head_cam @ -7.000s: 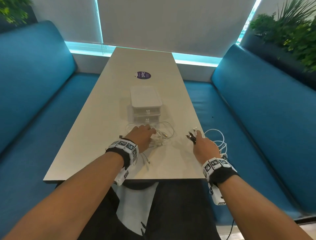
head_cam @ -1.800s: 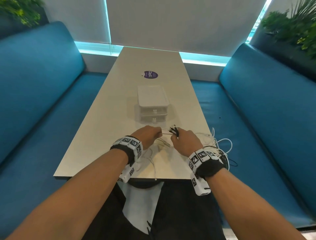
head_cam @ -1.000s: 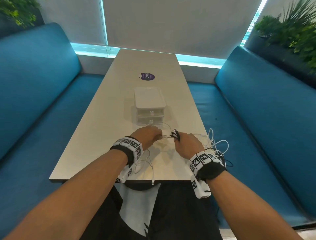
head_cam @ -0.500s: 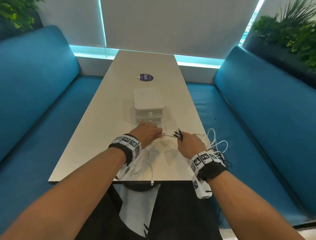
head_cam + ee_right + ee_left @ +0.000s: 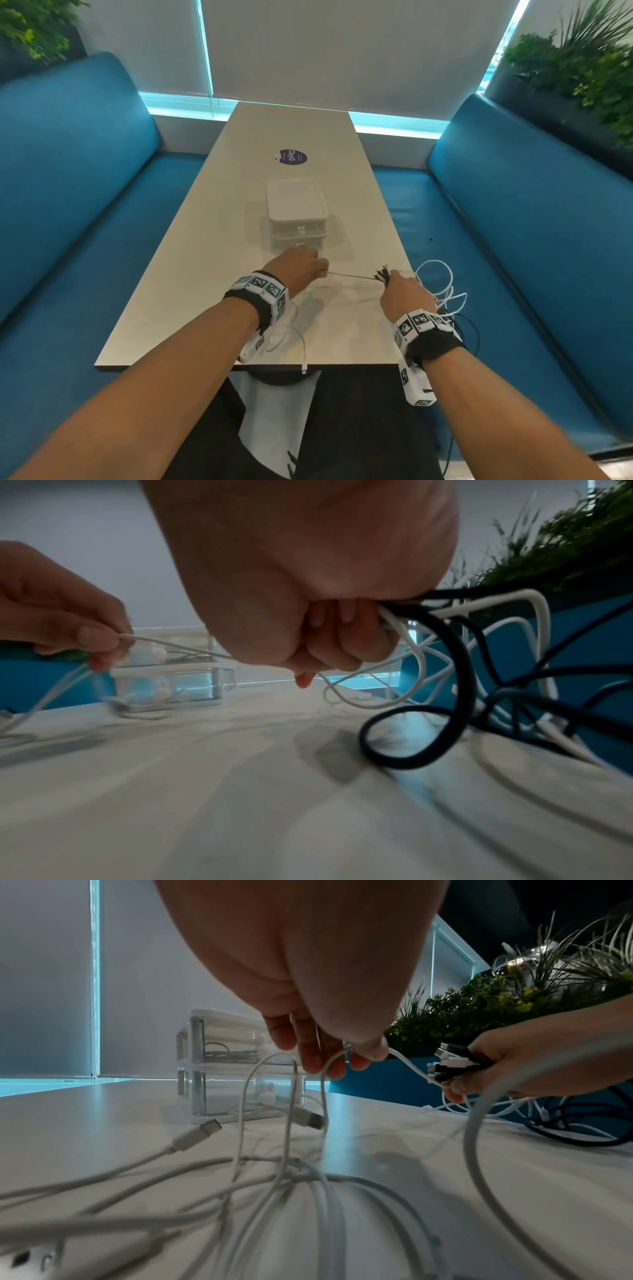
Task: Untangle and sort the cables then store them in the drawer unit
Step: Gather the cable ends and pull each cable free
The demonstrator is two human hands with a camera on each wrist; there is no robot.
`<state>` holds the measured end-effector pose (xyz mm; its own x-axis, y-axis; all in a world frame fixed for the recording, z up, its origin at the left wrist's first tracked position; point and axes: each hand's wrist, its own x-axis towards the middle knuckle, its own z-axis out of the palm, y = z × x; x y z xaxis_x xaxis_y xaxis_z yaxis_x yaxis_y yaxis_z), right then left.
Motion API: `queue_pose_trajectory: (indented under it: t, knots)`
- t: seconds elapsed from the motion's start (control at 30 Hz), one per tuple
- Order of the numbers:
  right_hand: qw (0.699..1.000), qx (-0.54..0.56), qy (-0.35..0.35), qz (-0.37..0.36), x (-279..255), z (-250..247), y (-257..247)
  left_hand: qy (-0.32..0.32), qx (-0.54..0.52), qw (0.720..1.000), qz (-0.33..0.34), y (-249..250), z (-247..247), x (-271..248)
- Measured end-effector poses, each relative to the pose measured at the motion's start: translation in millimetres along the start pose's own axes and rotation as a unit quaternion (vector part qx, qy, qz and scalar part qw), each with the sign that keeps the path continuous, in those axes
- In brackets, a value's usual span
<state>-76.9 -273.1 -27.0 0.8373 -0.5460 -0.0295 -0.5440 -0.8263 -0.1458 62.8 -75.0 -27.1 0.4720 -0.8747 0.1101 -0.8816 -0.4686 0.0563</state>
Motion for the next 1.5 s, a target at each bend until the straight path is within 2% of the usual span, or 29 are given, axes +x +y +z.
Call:
queue_pose_trajectory:
  t: [0.13,0.23,0.33,0.47,0.63,0.73,0.8,0.97,1.1,1.27,1.37,1.5]
  knots:
    - [0.999,0.009,-0.036,0.032,0.4,1.8,14.5,-0.019,-0.008,1.000,-0.006,-4.0,3.5,0.4]
    - [0.998,0.034,-0.039,0.018,0.2,4.5,9.6,-0.045,-0.023,0.998,-0.036,-1.4,5.5,-2.5]
    - [0.998,0.059,-0.036,0.004,0.4,9.8,0.2,-0.054,0.019,0.995,-0.078,-0.6,5.3,-7.5]
    - [0.992,0.117,-0.036,-0.005,0.4,14.2,-13.9,-0.075,0.066,0.990,-0.098,-1.2,1.3,-11.9]
    - [0.976,0.208,-0.025,-0.060,-4.8,8.9,-32.2,-0.090,0.071,0.987,-0.114,-1.6,3.0,-13.9]
    - [0.971,0.198,-0.050,-0.127,-9.7,10.9,-43.1,-0.080,0.063,0.990,-0.101,4.3,6.4,-12.0]
    - [0.971,0.174,-0.069,-0.147,-11.0,14.8,-47.2,-0.074,0.054,0.992,-0.086,8.7,8.9,-10.3]
    - [0.977,0.174,-0.074,-0.100,-4.8,19.1,-43.8,-0.072,0.033,0.994,-0.078,1.7,6.6,-13.6]
    - [0.989,0.142,-0.044,-0.022,7.1,12.6,-22.9,-0.063,0.012,0.995,-0.080,-14.5,3.9,-20.3]
    - [0.996,0.092,-0.014,0.011,14.2,10.8,-8.8,-0.057,-0.001,0.995,-0.080,-17.6,8.6,-13.2]
    - [0.994,0.106,0.007,0.005,11.2,11.4,-16.1,-0.055,0.010,0.995,-0.086,-10.3,12.7,-9.4]
    - [0.986,0.156,0.012,-0.058,3.9,13.0,-32.8,-0.077,0.048,0.992,-0.087,-3.2,18.4,-6.5]
